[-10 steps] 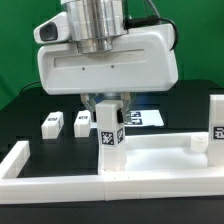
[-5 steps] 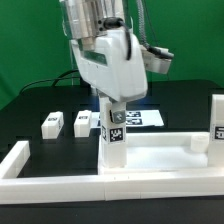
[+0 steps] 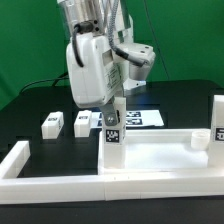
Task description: Assemble desk
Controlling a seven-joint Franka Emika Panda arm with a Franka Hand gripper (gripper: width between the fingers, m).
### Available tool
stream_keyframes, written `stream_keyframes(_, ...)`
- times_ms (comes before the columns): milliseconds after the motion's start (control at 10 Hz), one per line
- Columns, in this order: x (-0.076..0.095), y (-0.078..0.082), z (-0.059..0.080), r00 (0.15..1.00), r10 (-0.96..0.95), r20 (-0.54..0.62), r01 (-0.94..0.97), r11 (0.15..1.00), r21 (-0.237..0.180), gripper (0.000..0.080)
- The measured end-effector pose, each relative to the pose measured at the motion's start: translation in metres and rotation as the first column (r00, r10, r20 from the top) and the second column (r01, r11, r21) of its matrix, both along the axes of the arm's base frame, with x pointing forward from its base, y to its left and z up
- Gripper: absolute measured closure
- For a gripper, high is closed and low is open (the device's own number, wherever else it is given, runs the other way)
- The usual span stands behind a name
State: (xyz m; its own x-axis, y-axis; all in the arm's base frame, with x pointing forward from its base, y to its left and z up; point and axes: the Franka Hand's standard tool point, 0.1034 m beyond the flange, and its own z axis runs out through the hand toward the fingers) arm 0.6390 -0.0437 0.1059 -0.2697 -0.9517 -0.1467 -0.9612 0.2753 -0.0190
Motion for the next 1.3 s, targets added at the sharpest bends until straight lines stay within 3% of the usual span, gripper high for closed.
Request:
stream_keyframes(600, -0.001, -0.001, -0.002, 0.993, -0.117, -0.019, 0.116, 0.993, -0.005, 0.0505)
stream_keyframes(700, -0.001, -0.001, -0.002, 0.995, -0.102, -0.017, 0.102, 0.995, -0.006, 0.0322)
stream_keyframes(800, -0.001, -0.001, -0.002, 0.995, -0.101, -0.017, 0.101, 0.995, -0.006, 0.0209)
stream_keyframes(1000, -0.001, 0.000, 0.000, 0.996, -0.091, -0.014, 0.091, 0.996, -0.006, 0.0162)
stream_keyframes(1300, 0.011, 0.015, 0.039, 0.998, -0.034, 0.049, 0.034, 0.999, 0.010, 0.0153)
